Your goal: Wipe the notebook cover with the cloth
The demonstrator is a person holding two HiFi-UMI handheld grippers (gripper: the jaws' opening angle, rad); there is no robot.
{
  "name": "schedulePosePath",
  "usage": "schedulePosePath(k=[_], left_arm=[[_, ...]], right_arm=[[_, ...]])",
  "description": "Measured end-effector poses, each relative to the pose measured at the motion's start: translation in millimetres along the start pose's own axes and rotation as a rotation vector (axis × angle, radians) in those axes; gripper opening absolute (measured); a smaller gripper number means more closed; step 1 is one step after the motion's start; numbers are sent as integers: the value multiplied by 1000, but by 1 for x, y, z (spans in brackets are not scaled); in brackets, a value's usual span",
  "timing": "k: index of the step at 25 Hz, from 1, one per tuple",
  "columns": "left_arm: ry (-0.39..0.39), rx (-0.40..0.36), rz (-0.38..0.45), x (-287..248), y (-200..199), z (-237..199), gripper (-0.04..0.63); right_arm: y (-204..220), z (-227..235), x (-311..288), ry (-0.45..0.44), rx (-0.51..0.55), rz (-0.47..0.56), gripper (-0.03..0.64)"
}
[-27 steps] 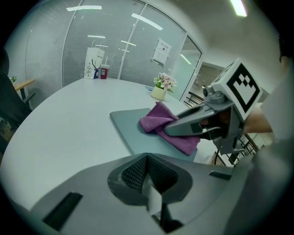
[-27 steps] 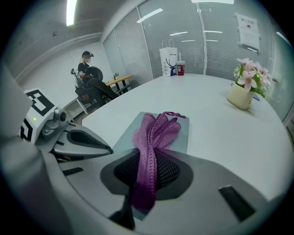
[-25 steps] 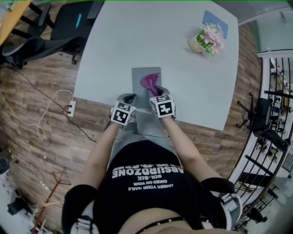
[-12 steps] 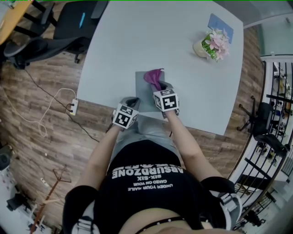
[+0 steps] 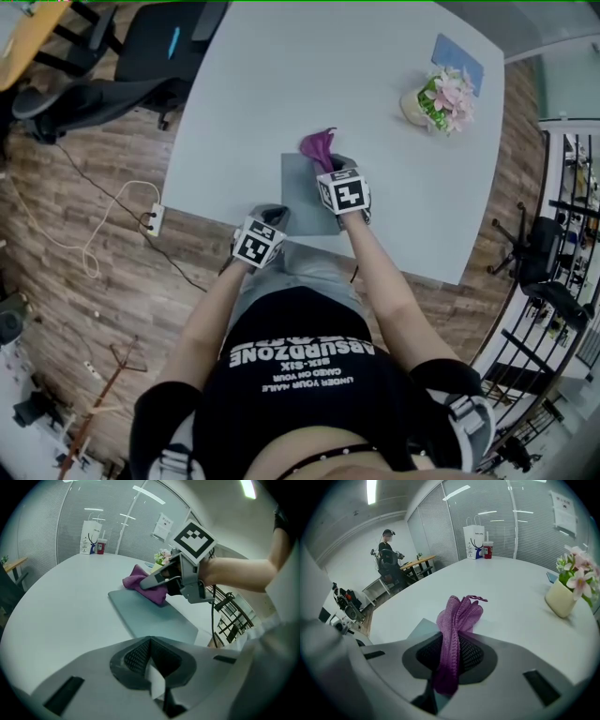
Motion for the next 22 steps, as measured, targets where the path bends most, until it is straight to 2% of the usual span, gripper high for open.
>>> schedulePosePath(k=[12, 18, 22], left_arm=[[19, 21, -16, -1, 0, -2, 17], [18, 26, -17, -1, -1, -1, 17], [12, -7, -17, -1, -1, 0, 17]], right_arm=[[-9, -3, -10, -1, 42, -12, 81], [-16, -20, -22, -56, 145, -35, 81], [-18, -34, -31, -119, 172, -29, 81]])
Point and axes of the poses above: the fingertips, and each gripper's own axes: x backward along the fingers, z to its right, y out of its underside, the point moved 4 cm from there along x, backward along the fingers, and after that the axes turned 11 degrees about -y, right-handed, at the moved point
